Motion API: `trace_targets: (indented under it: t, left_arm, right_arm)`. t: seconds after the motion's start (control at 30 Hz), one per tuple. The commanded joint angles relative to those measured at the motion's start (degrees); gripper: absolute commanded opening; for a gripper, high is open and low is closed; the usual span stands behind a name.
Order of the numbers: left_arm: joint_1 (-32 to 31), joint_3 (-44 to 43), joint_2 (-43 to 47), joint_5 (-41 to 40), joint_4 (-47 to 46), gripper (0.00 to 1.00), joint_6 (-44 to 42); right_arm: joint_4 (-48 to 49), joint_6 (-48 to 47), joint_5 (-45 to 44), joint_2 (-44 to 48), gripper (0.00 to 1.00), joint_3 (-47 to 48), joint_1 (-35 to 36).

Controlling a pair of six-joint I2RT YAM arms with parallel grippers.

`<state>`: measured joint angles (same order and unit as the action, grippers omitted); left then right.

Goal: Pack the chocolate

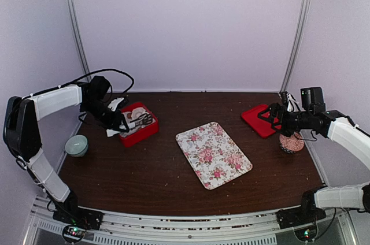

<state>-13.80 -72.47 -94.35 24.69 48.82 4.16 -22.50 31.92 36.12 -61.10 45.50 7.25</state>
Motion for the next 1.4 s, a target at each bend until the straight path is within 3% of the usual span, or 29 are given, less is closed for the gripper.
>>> trace_targets:
  t: [0.0,0.6,0.93,1.37]
  left_arm:
    - [0.44,-2.12,0.3,1.13,0.29,0.35,-0.66]
    - [-1.59,-7.16,8.21,-1.86,-1.87,0.34,1.92]
    - [-14.48,-9.18,7.39,-8.77,-3.33,0.35,1.17]
    - [-30.25,-17.08,-6.08,-15.76,-4.61,0.35,1.95]
  right_arm:
    - [0.68,0.65,-0.7,1.07,1.0,-0.18,-0.3]
    - [2.59,1.32,-0.17,1.82,1.0,-1.31,-0.3]
    - [2.88,1.31,0.24,2.2,1.0,-1.96,-0.3]
    - [2.48,0.56,0.8,2.7,1.0,-2.3,-0.3]
